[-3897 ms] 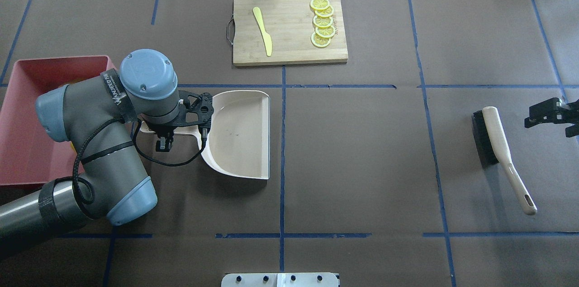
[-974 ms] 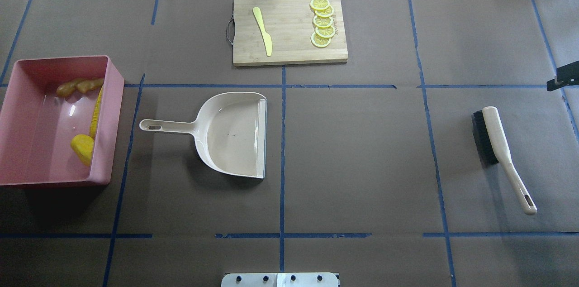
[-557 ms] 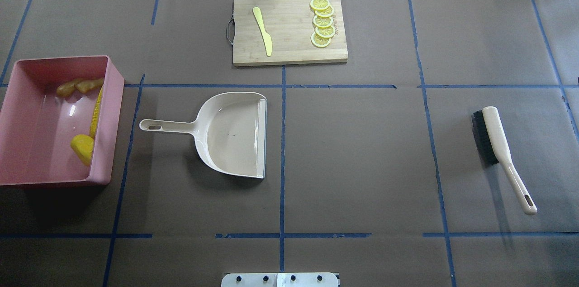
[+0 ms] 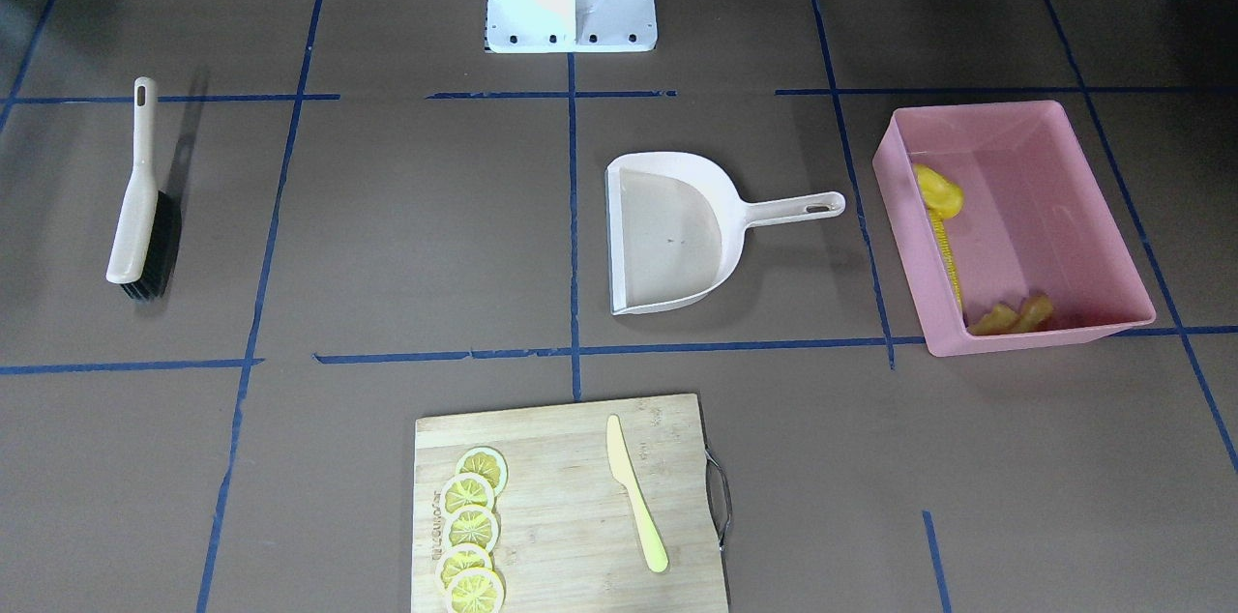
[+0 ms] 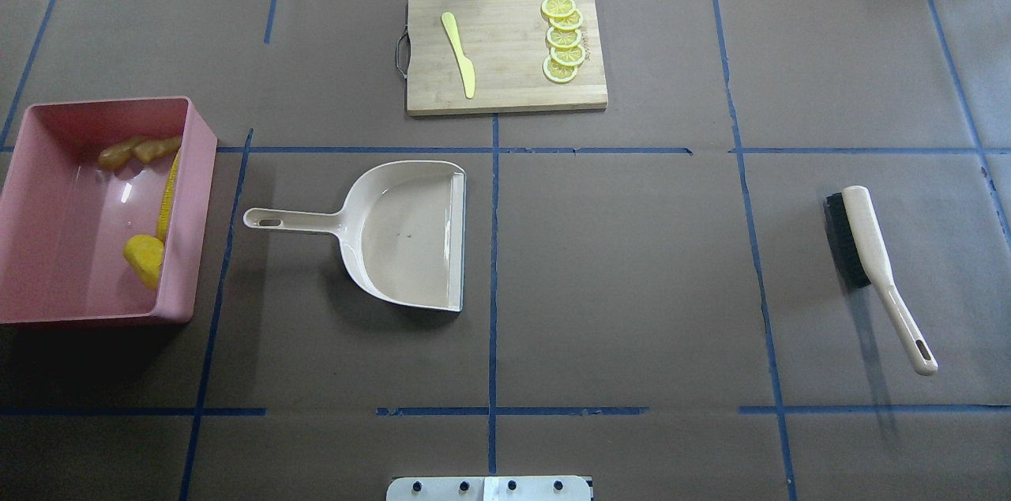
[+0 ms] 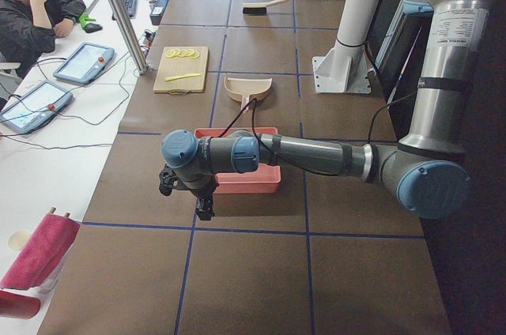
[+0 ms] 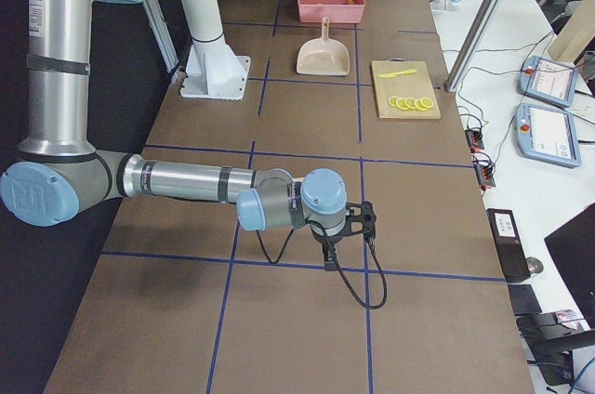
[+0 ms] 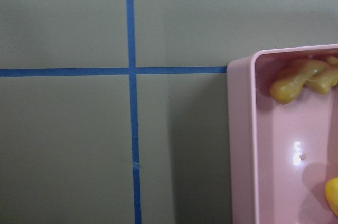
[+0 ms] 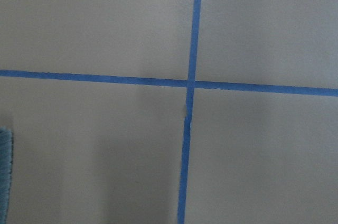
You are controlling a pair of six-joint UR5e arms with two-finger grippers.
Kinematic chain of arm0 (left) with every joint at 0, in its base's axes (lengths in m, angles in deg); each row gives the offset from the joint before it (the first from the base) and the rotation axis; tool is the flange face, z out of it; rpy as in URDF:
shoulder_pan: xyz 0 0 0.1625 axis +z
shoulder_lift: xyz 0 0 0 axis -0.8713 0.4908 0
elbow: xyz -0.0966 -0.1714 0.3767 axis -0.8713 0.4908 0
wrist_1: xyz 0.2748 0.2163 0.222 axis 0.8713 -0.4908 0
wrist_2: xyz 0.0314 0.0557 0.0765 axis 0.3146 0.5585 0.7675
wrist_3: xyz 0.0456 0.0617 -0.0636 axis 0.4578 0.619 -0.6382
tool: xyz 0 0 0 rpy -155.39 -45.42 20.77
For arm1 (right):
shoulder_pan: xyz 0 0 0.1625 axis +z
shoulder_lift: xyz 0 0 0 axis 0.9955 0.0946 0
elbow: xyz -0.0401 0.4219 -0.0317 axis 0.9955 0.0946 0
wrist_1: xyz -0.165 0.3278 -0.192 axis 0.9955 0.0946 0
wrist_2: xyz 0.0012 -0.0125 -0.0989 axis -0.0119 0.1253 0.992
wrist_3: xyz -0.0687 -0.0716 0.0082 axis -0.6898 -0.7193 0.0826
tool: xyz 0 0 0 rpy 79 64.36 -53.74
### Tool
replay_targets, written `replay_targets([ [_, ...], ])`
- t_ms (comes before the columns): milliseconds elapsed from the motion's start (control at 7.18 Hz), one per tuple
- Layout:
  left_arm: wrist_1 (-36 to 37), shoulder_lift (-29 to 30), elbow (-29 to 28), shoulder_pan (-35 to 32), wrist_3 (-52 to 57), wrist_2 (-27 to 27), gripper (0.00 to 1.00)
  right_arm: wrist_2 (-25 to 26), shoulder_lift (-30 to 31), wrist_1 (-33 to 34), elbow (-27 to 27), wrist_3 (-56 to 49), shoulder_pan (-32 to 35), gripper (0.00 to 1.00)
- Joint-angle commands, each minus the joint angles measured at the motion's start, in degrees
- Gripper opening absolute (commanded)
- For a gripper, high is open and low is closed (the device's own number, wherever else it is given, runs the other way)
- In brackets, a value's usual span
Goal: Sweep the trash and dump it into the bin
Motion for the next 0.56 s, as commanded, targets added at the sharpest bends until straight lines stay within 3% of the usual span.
replay_targets([
  [0,-2.82,-1.66,-0.04,-0.13,-1.80,7.30,1.00,2.07,-0.19,-0.42,1.68,-1.33,0.82,1.00],
  [278,-2.12,-2.10,-0.12,-0.31,-1.28,6.69,1.00,2.00,0.34,-0.42,1.59,-0.98,0.82,1.00],
  [418,-1.59,-2.36,-0.73,-0.31,-1.28,-0.19,1.00,1.38,-0.27,0.19,1.94,-1.06,0.82,1.00],
])
